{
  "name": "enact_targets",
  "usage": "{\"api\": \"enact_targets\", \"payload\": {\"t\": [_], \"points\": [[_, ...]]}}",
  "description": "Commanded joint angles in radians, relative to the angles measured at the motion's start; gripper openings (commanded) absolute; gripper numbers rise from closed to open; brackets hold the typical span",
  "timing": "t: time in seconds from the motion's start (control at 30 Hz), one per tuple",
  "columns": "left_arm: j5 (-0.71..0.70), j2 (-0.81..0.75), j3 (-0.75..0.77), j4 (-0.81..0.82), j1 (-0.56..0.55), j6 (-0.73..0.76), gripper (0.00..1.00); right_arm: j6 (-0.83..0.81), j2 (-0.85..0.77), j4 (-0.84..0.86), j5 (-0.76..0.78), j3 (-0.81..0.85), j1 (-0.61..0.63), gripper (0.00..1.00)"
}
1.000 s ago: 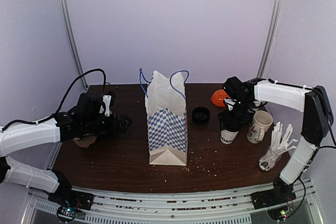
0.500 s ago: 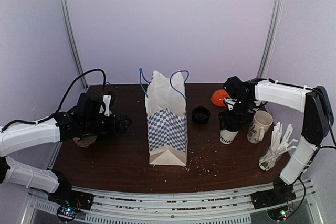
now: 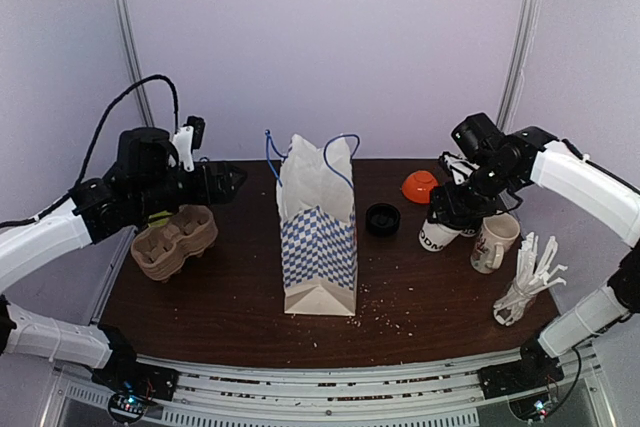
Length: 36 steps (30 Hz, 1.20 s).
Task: Pack the takeout coffee
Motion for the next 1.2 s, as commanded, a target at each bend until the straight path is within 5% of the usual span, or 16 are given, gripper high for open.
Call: {"api": "enact_targets", "payload": {"t": [0.0,0.23,0.4,0.67,1.03,1.17], "points": [[0.088,0.024,0.127,0.006,0.002,-0.001,0.98,0.014,-0.075,-0.090,0.008,0.061,0.040,0.84],[0.179,0.083,0.229,0.011,-0.036,-0.033,0.98,0.014,-0.135,-0.110,0.011,0.084,0.057,0.84],[0.136,0.193,0.351,-0.152,-0.095,-0.061,0.98,0.011,-0.146,-0.108,0.012,0.085,0.065,0.84],[0.139,0.206,0.326,-0.200,-0.146,-0.129,0.98,0.009,-0.146,-0.105,0.016,0.092,0.073,0.85],[0.054,0.398,0.497,-0.394,-0.152,-0.025,0.75,0.015,-0.145,-0.124,0.017,0.140,0.088,0.84],[0.049,0.448,0.557,-0.443,-0.153,0.005,0.60,0.014,-0.143,-0.124,0.016,0.141,0.092,0.84]]}}
